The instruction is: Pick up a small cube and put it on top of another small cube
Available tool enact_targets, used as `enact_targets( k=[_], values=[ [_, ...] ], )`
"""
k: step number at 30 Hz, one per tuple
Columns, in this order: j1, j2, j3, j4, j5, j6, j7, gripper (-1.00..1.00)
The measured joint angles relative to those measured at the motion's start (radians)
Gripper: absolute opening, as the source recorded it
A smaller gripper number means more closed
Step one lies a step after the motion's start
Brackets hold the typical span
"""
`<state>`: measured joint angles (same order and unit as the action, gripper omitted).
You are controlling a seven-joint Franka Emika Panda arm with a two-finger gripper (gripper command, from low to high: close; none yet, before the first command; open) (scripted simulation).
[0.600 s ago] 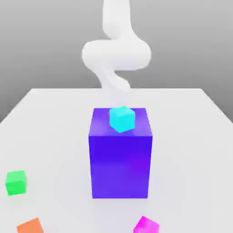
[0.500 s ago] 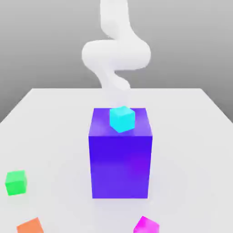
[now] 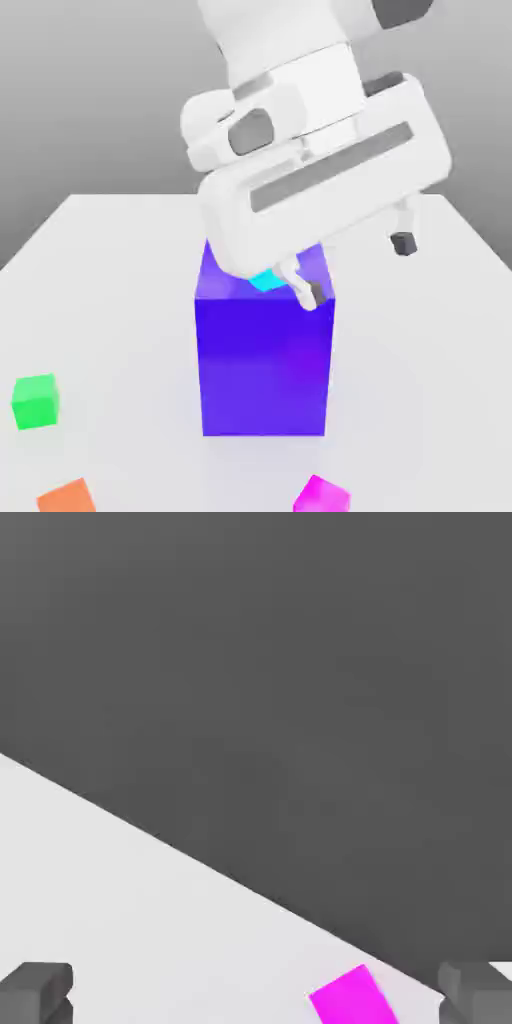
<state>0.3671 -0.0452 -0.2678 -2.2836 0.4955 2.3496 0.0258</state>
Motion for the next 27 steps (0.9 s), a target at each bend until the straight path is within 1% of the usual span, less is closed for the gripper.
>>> enact_targets(
  k=[5, 9, 14, 19, 20, 24, 25, 27],
  values=[
    [0.016, 0.151, 0.013, -0.004, 0.031, 0.045, -0.127, 0.0],
    [0.021, 0.248, 0.025, -0.013, 0.01, 0.101, -0.2, 0.0],
    [0.043, 0.338, 0.017, -0.029, -0.072, 0.19, -0.255, 0.0],
    [0.097, 0.389, -0.032, -0.048, -0.218, 0.288, -0.267, 0.0],
    [0.101, 0.407, -0.034, -0.047, -0.232, 0.311, -0.272, 0.0],
    [0.062, 0.537, 0.021, -0.018, -0.178, 0.416, -0.324, 0.0],
    [0.055, 0.554, 0.031, -0.012, -0.179, 0.401, -0.332, -1.0],
    [0.055, 0.554, 0.031, -0.012, -0.179, 0.401, -0.332, -1.0]
  ],
)
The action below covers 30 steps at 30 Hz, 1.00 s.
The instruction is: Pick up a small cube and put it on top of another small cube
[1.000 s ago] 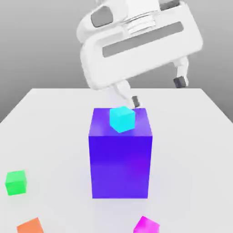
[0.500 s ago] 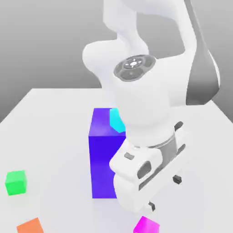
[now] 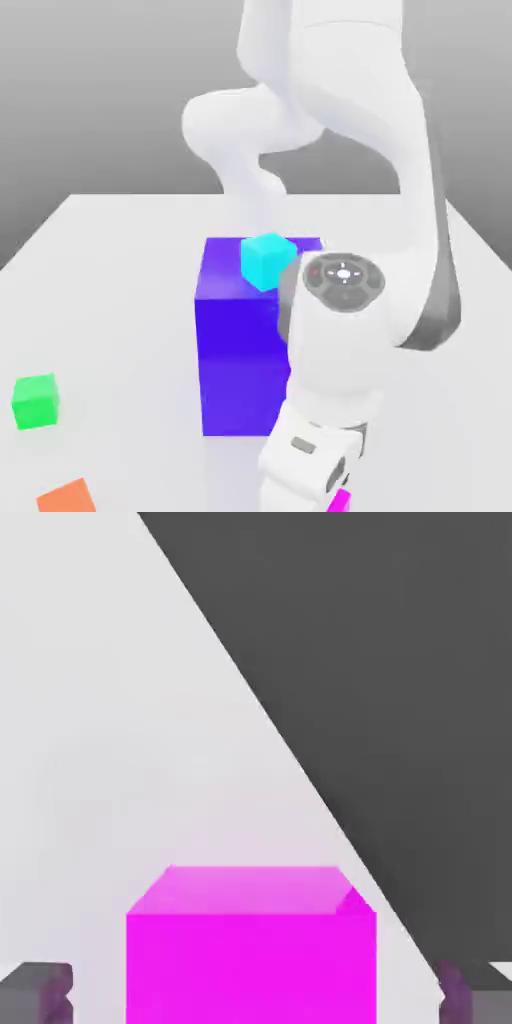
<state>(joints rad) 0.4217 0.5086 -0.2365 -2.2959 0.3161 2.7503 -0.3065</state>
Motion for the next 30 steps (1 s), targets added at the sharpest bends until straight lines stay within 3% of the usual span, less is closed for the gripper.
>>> enact_targets(
  k=[6, 10, 19, 25, 27, 30],
  values=[
    [0.009, -0.028, -0.013, -0.008, -0.015, -0.009, 0.015, -1.0],
    [0.043, -0.133, -0.065, -0.041, -0.077, -0.099, 0.066, -1.0],
    [-0.183, -0.26, -0.295, -0.135, -0.145, -0.161, -0.12, -1.0],
    [-0.377, -0.381, -0.462, -0.23, -0.168, -0.148, -0.365, -1.0],
    [-0.415, -0.362, -0.464, -0.238, -0.124, -0.116, -0.43, -1.0],
    [-0.482, -0.274, -0.389, -0.231, 0.005, -0.052, -0.533, -1.0]
  ],
)
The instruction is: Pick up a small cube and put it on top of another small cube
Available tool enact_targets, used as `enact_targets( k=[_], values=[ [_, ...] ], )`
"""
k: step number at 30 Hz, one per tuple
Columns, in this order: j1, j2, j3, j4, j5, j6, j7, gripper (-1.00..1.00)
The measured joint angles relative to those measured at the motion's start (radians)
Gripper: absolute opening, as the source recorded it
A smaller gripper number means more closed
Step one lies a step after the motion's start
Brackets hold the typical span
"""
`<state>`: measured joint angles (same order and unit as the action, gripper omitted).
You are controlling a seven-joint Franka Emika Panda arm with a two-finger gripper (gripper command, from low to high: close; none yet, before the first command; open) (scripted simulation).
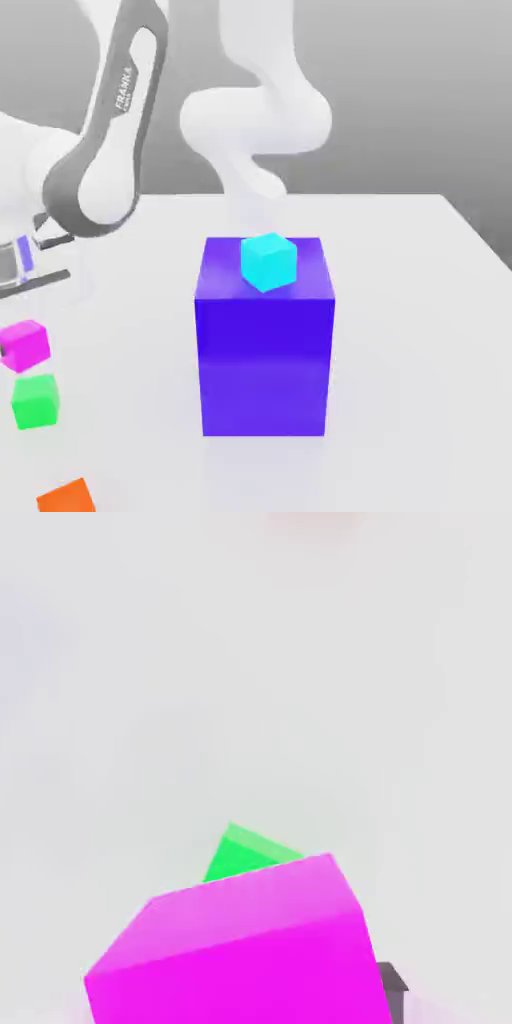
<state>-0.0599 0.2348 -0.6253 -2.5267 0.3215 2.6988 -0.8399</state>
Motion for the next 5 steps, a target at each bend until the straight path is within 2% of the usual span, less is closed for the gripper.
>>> enact_targets(
  k=[1, 2, 5],
  values=[
    [-0.024, 0.032, 0.031, 0.004, 0.047, 0.021, -0.035, -1.0],
    [-0.047, 0.06, 0.062, 0.008, 0.087, 0.04, -0.064, 1.0],
    [-0.047, 0.06, 0.062, 0.008, 0.087, 0.04, -0.064, 1.0]
  ],
)
